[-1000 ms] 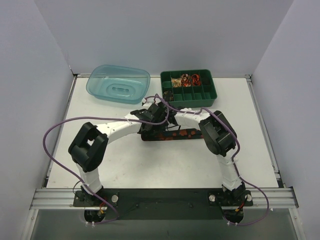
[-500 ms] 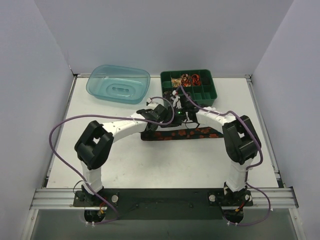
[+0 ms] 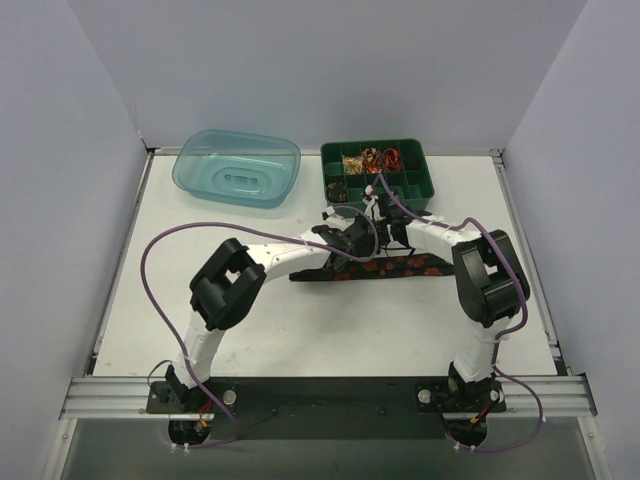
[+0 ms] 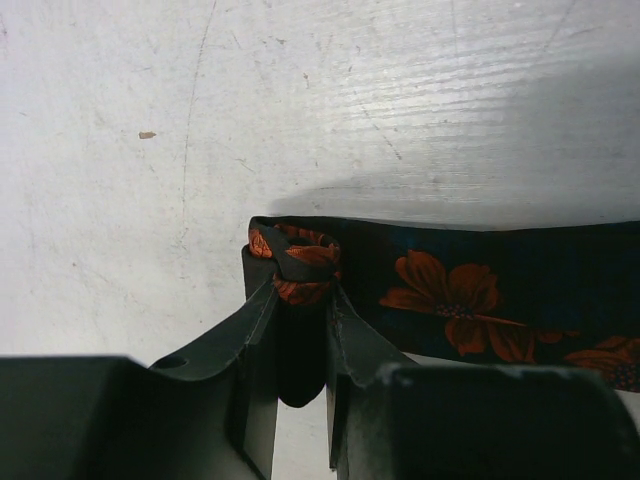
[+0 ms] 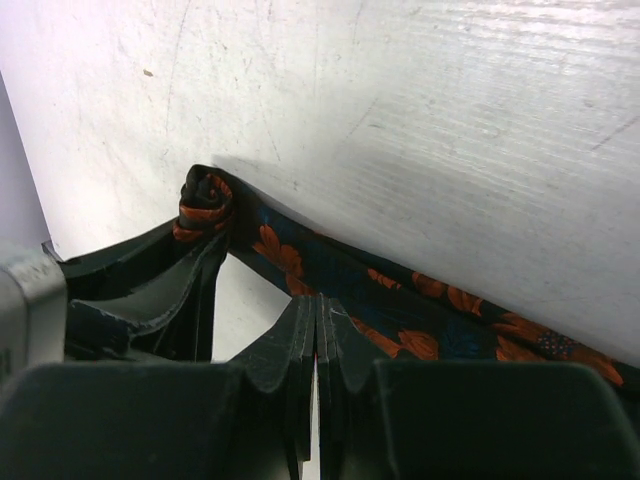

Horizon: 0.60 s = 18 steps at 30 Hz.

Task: Roll the ties
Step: Roll the tie at the center of the board.

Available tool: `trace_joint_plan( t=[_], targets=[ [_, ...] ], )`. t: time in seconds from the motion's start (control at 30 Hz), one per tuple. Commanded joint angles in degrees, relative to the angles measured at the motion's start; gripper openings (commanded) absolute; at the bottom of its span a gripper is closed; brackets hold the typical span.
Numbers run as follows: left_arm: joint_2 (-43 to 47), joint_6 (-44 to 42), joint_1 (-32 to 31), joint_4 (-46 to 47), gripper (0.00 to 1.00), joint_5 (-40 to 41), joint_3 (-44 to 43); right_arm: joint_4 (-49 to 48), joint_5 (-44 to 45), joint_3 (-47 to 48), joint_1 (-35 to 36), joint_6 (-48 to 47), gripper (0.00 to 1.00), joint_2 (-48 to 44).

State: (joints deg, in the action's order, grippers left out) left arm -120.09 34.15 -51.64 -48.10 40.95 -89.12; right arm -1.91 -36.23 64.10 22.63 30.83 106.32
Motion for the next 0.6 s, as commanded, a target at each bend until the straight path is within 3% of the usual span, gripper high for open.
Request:
trace_joint_plan(
  t=[0.0,0.2,0.23,0.33,0.37,0.47,0.57],
  targets=[
    [-2.69,2.67,-1.80,-2.70,0.00,0.80,-4.04,0.51,-0.07,-0.90,-0.57,-1.38,0.00,-2.44],
    [-2.95,2.94,-1.98,-1.13,0.00,-0.43,-4.04,0.51,0.02,-1.17,-0.75,-1.56,0.00,-2.26],
    [-2.78,3.03,-1.89,-1.04,0.30,-0.43,-3.87,0.59,0.02,-1.17,-0.75,-1.56,0.00,-2.17],
    [-1.46,3.11,-2.15,0.72,0.49,-0.26,-2.46,0.51,0.02,-1.25,-0.84,-1.65,0.00,-2.08],
    [-0.94,3.03,-2.15,0.98,0.61,-0.17,-2.20,0.51,0.02,-1.34,-0.84,-1.74,0.00,-2.08],
    [-0.23,3.03,-2.41,1.51,0.71,0.53,-1.93,0.51,0.10,-1.34,-0.92,-1.74,0.00,-2.00],
    [0.64,3.11,-3.03,1.95,0.73,1.41,-2.11,0.42,0.10,-1.43,-1.01,-1.74,0.00,-1.91]
  ],
)
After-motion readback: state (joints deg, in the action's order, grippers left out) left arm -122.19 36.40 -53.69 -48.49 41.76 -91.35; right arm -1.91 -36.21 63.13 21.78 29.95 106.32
